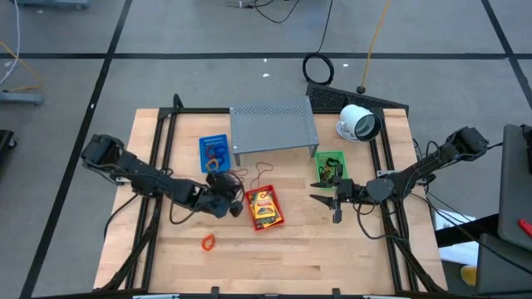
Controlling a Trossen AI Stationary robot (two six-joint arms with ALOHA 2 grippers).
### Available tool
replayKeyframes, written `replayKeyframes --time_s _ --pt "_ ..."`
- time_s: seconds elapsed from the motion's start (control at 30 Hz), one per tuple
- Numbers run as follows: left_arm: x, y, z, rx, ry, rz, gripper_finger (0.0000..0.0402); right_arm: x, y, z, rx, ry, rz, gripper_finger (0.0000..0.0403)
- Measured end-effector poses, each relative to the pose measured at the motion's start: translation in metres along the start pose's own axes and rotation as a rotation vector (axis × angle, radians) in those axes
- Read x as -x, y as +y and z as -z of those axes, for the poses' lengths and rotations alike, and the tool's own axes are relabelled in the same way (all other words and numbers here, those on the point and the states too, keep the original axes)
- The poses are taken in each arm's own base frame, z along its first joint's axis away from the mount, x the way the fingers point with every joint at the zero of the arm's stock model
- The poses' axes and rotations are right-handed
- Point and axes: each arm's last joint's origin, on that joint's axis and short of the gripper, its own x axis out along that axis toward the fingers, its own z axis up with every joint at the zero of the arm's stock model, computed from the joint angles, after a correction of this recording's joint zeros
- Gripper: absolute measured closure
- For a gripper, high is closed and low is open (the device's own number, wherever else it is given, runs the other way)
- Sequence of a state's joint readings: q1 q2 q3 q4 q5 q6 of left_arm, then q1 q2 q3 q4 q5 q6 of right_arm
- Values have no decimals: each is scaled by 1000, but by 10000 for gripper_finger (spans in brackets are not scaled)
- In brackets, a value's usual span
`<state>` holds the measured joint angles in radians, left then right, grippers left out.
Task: Pick & Place Office Desk Supplies
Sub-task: Put the left red rubber band into the green bin
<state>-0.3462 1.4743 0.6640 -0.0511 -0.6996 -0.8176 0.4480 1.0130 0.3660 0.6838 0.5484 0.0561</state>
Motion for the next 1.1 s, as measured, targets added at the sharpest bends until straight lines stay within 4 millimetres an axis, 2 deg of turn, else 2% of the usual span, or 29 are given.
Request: replayKeyframes --time_s 0.17,0.47,0.8,1.1 --pt "0 -1 3 -182 82 76 369 0 0 0 -3 0 0 259" --pt "-3 3 4 -384 165 144 307 0 0 0 -1 3 0 259" --pt "-15 23 -2 -451 238 44 233 -2 -4 1 0 6 21 259" --pt "-25 36 -10 -429 281 53 214 -2 -4 1 2 9 24 259"
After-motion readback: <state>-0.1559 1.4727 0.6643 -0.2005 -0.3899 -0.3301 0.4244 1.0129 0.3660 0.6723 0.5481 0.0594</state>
